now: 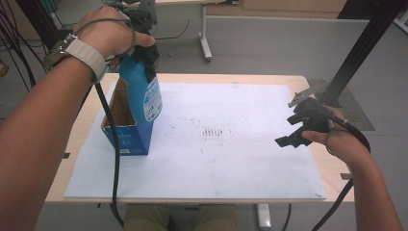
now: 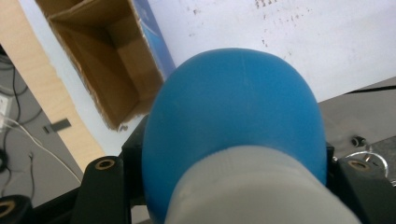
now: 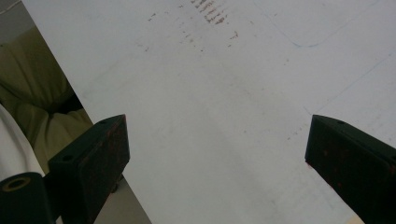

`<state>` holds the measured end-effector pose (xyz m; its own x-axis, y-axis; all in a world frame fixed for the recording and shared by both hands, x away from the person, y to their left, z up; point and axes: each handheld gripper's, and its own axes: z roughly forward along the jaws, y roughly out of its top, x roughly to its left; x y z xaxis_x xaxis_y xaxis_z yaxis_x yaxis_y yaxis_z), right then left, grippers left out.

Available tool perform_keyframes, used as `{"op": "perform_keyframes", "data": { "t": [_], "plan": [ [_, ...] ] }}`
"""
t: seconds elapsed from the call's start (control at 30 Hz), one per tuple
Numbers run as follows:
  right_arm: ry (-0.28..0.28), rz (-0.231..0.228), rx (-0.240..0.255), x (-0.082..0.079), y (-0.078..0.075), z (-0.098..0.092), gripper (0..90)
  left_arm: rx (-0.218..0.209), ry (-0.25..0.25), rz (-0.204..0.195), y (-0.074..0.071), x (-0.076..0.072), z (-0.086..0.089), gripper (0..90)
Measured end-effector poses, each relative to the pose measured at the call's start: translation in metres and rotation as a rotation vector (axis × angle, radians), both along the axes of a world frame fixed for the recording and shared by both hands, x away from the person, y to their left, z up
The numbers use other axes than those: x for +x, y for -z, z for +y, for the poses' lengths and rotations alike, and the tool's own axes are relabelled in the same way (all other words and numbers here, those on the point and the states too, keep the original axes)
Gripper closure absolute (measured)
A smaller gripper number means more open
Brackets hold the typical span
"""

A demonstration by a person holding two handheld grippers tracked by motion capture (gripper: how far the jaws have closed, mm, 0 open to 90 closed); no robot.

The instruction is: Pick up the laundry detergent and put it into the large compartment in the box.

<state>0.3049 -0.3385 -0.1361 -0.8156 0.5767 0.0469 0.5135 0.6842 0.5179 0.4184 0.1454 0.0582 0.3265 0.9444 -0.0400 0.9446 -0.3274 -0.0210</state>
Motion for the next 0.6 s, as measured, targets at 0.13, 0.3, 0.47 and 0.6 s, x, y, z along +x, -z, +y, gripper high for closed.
{"op": "perform_keyframes", "data": {
  "t": [0.13, 0.3, 0.47, 0.6],
  "plan": [
    [-0.003, -0.001, -0.001, 0.001, 0.000, -0.001, 6.2, -0.008, -0.029, 0.007, -0.003, 0.001, 0.005, 39.5],
    [-0.005, -0.005, 0.000, 0.002, -0.001, -0.001, 6.3, -0.024, -0.071, 0.001, -0.006, 0.000, 0.014, 39.4],
    [-0.008, -0.008, 0.001, 0.002, -0.002, -0.001, 6.3, -0.032, -0.112, -0.003, -0.010, 0.000, 0.027, 39.4],
    [-0.007, -0.007, 0.004, 0.004, -0.001, -0.001, 6.3, -0.033, -0.139, -0.009, -0.013, 0.000, 0.035, 39.4]
  ]
}}
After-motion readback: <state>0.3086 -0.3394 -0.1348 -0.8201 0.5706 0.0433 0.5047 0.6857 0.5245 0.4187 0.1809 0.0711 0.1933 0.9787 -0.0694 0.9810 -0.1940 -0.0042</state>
